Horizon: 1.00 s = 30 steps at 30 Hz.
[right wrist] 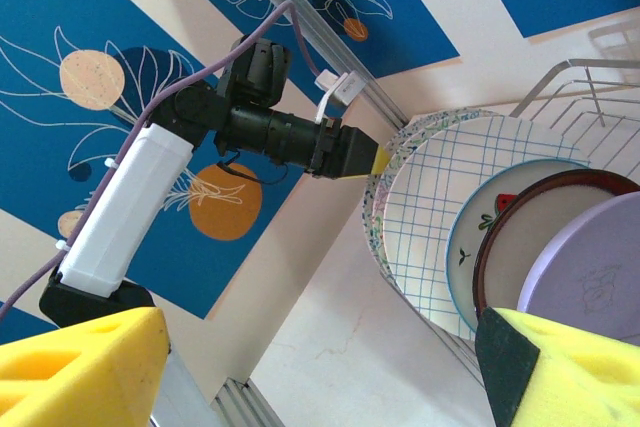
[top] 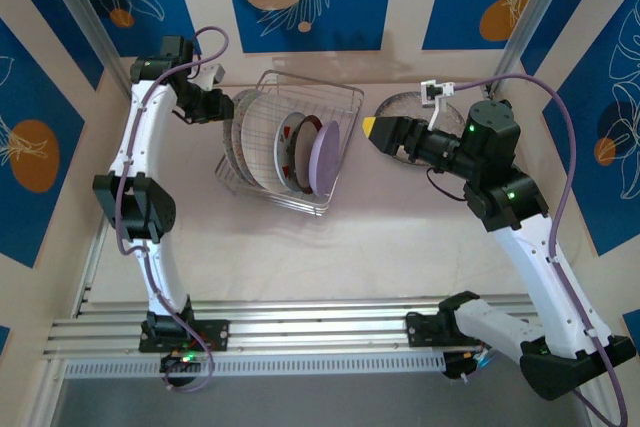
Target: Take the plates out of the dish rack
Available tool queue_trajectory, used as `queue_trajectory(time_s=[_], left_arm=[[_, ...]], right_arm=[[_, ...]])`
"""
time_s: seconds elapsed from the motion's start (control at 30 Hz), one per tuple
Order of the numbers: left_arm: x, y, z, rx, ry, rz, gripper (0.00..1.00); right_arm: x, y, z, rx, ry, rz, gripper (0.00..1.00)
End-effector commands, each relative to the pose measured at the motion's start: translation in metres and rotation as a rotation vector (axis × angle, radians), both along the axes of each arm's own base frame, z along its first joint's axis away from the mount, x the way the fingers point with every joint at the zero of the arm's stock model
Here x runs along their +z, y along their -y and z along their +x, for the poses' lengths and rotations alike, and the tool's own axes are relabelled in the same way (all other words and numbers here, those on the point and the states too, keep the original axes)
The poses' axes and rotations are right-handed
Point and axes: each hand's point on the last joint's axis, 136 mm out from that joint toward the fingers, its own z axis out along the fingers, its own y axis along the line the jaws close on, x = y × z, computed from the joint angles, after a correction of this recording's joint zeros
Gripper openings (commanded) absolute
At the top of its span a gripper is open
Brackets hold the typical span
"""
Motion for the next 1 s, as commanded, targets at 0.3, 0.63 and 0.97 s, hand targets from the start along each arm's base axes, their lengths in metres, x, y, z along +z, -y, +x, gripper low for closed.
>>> queue_trajectory(time_s=[0.3,0.63,0.97], left_arm=[[-0.011,0.012,-0.018,-0.041,-0.088,-0.031,0.2],[-0.011,0.008,-0.017,-0.031,-0.082,-0.009,0.11],[-0.002,0.014,-0.016,-0.032,-0.059,-0.045,0.0]], right_arm=[[0.002,-0.003,0.0,0.012,-0.002,0.012,0.82],[0.001,-0.004,0.003,0.009,-0.006,0.01,0.82],[-0.001,-0.003,0.005,0.004,-0.013,0.007,0.81]])
